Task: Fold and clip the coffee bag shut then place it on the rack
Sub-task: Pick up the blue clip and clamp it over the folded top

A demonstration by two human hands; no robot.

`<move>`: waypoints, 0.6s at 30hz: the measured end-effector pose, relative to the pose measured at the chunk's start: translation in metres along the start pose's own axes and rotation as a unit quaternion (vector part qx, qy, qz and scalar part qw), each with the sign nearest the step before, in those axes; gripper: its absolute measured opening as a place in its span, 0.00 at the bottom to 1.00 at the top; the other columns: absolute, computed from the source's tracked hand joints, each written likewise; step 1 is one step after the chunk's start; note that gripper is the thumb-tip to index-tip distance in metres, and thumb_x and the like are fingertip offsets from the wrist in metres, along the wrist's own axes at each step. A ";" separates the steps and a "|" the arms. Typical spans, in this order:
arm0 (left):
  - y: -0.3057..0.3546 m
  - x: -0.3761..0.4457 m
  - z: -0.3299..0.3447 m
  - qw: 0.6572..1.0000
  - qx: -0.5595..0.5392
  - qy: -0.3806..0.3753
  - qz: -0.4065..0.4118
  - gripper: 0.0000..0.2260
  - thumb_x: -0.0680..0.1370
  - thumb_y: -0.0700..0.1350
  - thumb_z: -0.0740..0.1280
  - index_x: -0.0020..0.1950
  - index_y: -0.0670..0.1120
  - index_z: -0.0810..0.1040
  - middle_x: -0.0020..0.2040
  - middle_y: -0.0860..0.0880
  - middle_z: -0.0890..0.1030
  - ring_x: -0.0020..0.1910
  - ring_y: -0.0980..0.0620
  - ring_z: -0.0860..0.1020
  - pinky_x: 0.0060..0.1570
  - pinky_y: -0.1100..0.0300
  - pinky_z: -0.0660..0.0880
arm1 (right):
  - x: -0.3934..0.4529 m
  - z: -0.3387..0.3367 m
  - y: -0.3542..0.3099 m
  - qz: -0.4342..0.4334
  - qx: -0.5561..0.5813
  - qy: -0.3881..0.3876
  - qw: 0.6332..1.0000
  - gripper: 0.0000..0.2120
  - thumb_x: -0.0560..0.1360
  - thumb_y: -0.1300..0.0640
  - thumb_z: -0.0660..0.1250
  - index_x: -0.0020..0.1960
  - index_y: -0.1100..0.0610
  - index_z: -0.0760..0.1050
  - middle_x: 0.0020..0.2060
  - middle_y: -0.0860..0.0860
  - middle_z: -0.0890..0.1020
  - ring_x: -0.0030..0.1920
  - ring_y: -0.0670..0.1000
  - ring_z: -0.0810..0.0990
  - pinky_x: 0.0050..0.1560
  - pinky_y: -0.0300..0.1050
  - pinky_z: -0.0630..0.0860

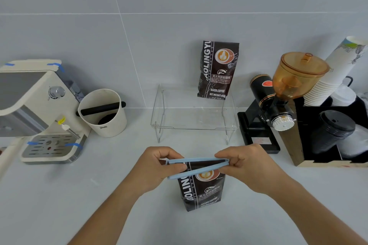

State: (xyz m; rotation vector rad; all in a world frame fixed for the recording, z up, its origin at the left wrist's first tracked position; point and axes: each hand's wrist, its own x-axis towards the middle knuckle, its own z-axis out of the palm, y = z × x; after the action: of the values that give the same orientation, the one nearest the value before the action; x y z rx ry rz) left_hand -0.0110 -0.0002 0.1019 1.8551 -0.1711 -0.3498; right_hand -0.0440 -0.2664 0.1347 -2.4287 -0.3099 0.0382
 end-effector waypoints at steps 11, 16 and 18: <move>-0.012 -0.023 -0.014 0.983 0.166 -0.017 0.071 0.18 0.72 0.48 0.76 0.56 0.68 0.79 0.51 0.78 0.79 0.55 0.72 0.78 0.55 0.78 0.71 | 0.002 0.001 0.000 0.005 -0.005 -0.010 1.000 0.11 0.68 0.54 0.77 0.49 0.46 0.84 0.31 0.39 0.82 0.38 0.42 0.82 0.35 0.37 0.80; -0.007 -0.029 -0.019 0.975 0.207 -0.023 0.078 0.16 0.74 0.52 0.73 0.57 0.69 0.76 0.49 0.79 0.78 0.52 0.70 0.79 0.47 0.74 0.76 | 0.002 0.002 -0.001 -0.002 -0.004 0.004 1.000 0.12 0.67 0.57 0.77 0.49 0.48 0.84 0.31 0.44 0.84 0.36 0.45 0.81 0.36 0.35 0.79; -0.004 -0.030 -0.018 0.973 0.213 -0.024 0.086 0.15 0.76 0.51 0.71 0.58 0.68 0.76 0.50 0.74 0.81 0.49 0.60 0.82 0.46 0.61 0.79 | 0.002 0.003 -0.001 -0.007 0.000 0.011 1.000 0.12 0.67 0.58 0.78 0.49 0.49 0.84 0.31 0.47 0.85 0.36 0.45 0.81 0.37 0.34 0.79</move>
State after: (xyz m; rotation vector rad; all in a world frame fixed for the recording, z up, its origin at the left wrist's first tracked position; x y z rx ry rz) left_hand -0.0340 0.0261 0.1073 2.2352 -0.4670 -0.2489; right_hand -0.0427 -0.2635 0.1334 -2.4254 -0.3175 0.0052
